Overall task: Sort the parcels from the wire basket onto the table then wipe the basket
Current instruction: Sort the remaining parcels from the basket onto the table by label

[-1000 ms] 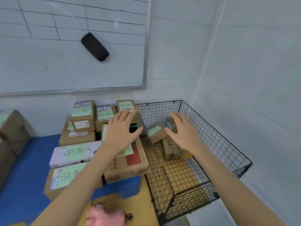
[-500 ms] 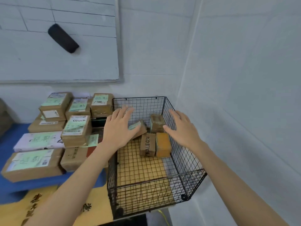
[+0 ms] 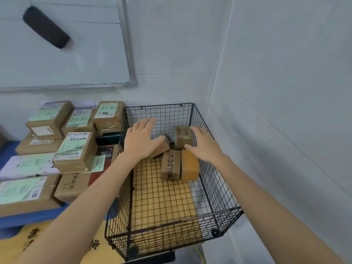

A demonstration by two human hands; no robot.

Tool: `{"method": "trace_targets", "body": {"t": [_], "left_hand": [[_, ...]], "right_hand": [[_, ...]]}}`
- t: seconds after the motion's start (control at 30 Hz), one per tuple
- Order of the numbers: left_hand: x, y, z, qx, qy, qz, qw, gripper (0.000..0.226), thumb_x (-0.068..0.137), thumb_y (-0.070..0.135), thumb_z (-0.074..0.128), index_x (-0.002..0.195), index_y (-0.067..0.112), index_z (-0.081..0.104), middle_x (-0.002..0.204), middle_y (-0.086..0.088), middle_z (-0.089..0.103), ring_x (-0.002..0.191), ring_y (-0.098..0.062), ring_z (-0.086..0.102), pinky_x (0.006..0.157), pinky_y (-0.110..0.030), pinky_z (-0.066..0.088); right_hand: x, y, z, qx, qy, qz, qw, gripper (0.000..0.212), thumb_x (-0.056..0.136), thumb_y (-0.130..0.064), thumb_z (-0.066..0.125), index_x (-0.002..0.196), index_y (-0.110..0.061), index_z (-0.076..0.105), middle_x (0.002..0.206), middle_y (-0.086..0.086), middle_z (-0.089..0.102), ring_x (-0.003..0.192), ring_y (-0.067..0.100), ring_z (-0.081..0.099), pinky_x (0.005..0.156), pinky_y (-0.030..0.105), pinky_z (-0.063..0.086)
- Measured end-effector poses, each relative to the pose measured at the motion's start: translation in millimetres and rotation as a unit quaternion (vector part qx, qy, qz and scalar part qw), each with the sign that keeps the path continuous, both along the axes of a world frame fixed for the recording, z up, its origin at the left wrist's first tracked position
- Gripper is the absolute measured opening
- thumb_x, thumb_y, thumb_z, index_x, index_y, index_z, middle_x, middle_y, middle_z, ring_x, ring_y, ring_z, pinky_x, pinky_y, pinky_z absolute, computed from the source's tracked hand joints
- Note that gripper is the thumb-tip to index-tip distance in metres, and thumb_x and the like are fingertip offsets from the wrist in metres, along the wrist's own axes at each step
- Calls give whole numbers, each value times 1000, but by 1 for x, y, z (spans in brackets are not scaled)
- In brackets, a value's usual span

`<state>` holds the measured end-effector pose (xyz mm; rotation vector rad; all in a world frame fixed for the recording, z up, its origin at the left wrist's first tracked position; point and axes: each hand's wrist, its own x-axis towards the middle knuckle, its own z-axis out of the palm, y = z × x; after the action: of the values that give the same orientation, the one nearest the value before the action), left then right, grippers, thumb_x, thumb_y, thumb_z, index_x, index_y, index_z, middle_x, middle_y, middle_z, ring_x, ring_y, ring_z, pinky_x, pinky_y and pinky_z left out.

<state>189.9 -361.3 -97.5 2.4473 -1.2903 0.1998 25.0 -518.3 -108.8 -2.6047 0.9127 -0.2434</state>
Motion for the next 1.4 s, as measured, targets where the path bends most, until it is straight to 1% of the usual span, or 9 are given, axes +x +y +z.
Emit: {"method": "trace_targets", "body": {"t": [0.23,0.37,0.5,0.77,0.97,1.2,1.27,1.33,1.4], "left_hand": [[20,-46,-49,71,51,-20,996,73,91,60,52,152,26,31,157,0,34,142,-26,33,113,-46,27],[24,-59,-84,113,79,-25,990,73,90,59,52,152,27,30,156,-2,37,141,-26,34,113,-46,27],[21,-68,-116,125,112,-33,985,72,90,58,53,152,28,30,156,-1,36,141,-25,33,114,-45,25],[3,-87,-163,160,166,-58,971,78,88,58,56,153,28,26,156,2,35,140,-24,33,113,-42,26],[3,-89,-185,185,192,-61,962,79,88,58,58,154,31,24,156,0,36,140,-24,33,113,-42,26],[2,-92,-196,184,208,-60,959,79,88,55,60,154,30,24,155,-2,37,140,-25,34,113,-41,26],[3,-93,-198,177,211,-68,959,79,87,56,60,153,30,26,154,-1,39,138,-25,37,111,-42,28],[4,-93,-202,175,206,-77,960,79,84,55,61,151,31,28,152,0,41,136,-24,39,110,-42,29],[5,-92,-206,175,211,-79,958,80,82,54,63,151,31,30,152,1,41,136,-23,39,109,-41,29]], "right_hand": [[35,-27,-61,110,48,-32,992,80,89,-37,66,155,-26,22,160,7,22,138,30,40,107,51,43],[38,-32,-103,151,74,-57,984,81,89,-30,68,155,-24,22,160,9,21,139,33,37,110,51,39],[40,-38,-133,195,67,-95,974,86,85,-28,74,154,-20,23,155,13,24,134,34,42,109,51,40],[44,-42,-178,170,117,-141,968,82,87,-34,71,151,-17,24,155,13,23,136,33,37,110,48,39],[43,-47,-188,88,162,-117,976,75,86,-41,71,147,-20,32,151,16,34,138,34,33,110,44,34],[40,-46,-195,74,144,-115,980,75,84,-37,74,146,-25,34,147,14,37,135,32,35,109,43,37],[39,-45,-196,98,131,-111,980,77,82,-32,76,146,-25,33,143,13,35,129,32,41,105,43,43],[39,-44,-197,161,104,-100,976,83,80,-25,79,147,-25,30,140,11,30,121,31,49,101,43,47],[37,-42,-200,204,77,-86,972,89,79,-19,82,149,-24,28,140,11,27,120,30,51,102,43,46]]}}
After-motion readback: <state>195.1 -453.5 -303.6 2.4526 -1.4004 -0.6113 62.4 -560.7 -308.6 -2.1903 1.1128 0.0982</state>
